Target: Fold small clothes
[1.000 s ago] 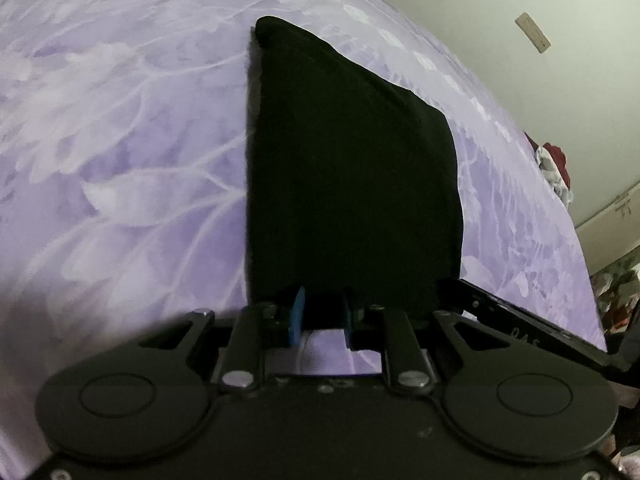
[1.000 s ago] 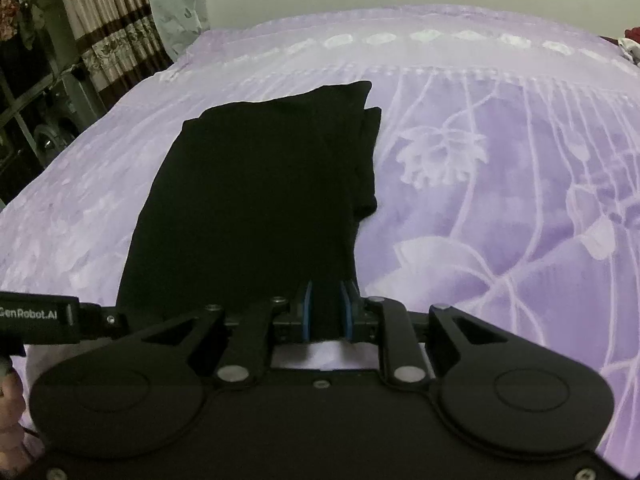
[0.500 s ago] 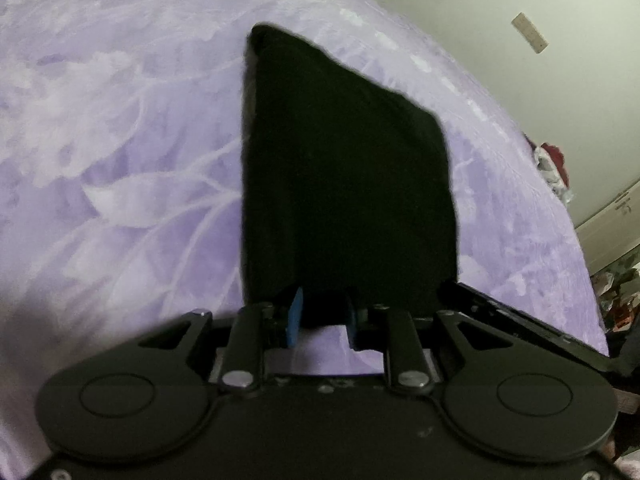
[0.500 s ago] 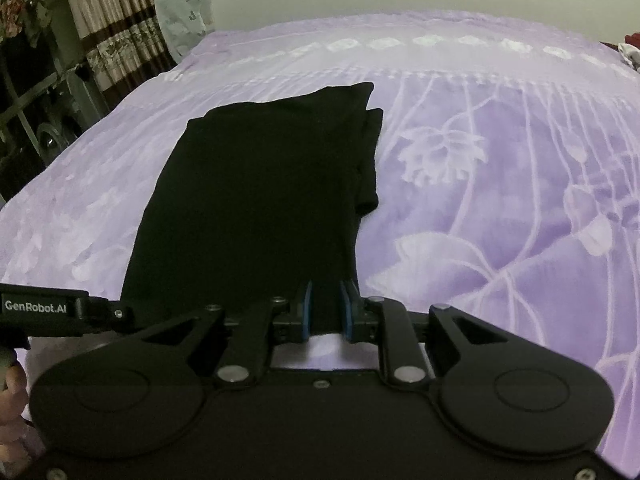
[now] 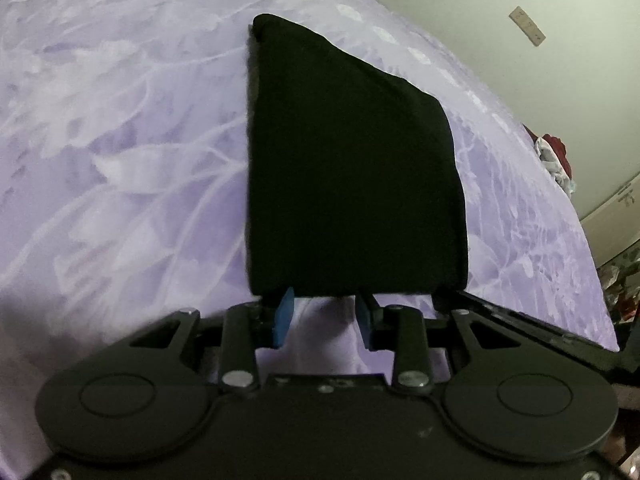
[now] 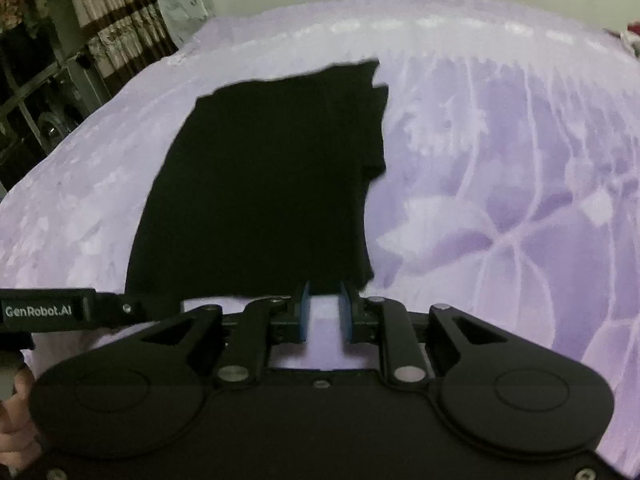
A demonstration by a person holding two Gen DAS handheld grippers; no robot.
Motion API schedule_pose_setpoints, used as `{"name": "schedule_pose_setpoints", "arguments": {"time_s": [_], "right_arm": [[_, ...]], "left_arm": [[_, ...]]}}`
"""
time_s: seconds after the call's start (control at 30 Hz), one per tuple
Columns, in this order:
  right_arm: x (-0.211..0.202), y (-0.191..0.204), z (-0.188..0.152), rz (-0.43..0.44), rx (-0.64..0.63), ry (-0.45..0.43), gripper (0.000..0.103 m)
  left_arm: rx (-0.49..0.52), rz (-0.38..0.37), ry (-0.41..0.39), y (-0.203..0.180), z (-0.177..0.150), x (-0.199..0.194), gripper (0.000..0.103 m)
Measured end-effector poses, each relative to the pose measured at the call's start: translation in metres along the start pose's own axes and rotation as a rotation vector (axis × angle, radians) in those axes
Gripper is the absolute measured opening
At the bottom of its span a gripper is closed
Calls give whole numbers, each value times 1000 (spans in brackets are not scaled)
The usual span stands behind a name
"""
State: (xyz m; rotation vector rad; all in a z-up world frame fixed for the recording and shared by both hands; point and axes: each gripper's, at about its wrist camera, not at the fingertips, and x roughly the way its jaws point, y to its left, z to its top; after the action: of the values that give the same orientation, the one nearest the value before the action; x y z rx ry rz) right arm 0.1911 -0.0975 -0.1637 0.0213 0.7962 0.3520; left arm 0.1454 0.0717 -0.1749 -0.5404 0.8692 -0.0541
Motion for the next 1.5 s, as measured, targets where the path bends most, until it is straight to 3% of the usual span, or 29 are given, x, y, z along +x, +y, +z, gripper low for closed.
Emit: {"name": "schedule_pose_setpoints", "arguments": {"time_s": [0.1,0.2,0.37,0.5,0.73,1.1,1.2,1.33,1.5], "right_arm": [[-4,2,0,-2,-1,-11,10],[-13,2,9,22,22,-58,10],[-15,5,37,40,-2,-123,10],[2,5,52,14,-21,-131,10],[37,-9,47,-8,-14,-43,11],[-6,0,37,31,-17,-125,14],[-5,2,32,32,-23,-107,14],[9,-1,21,25,0,-51,14],[15,-1,13,25,11,-45,14]], "left_arm": [[1,-36,3,-8,4,-10,34],[14,-84,-52,-19,16,-25,38],[-7,-35,-145,-20,45,-24,42],[-51,14,-106,-3,55,1,42],[-71,18,-73,11,47,20,44],[20,27,-126,-10,31,-9,44],[-5,46,-82,-1,22,2,44],[11,47,-78,3,16,8,46],[19,62,-70,0,17,10,46]]}}
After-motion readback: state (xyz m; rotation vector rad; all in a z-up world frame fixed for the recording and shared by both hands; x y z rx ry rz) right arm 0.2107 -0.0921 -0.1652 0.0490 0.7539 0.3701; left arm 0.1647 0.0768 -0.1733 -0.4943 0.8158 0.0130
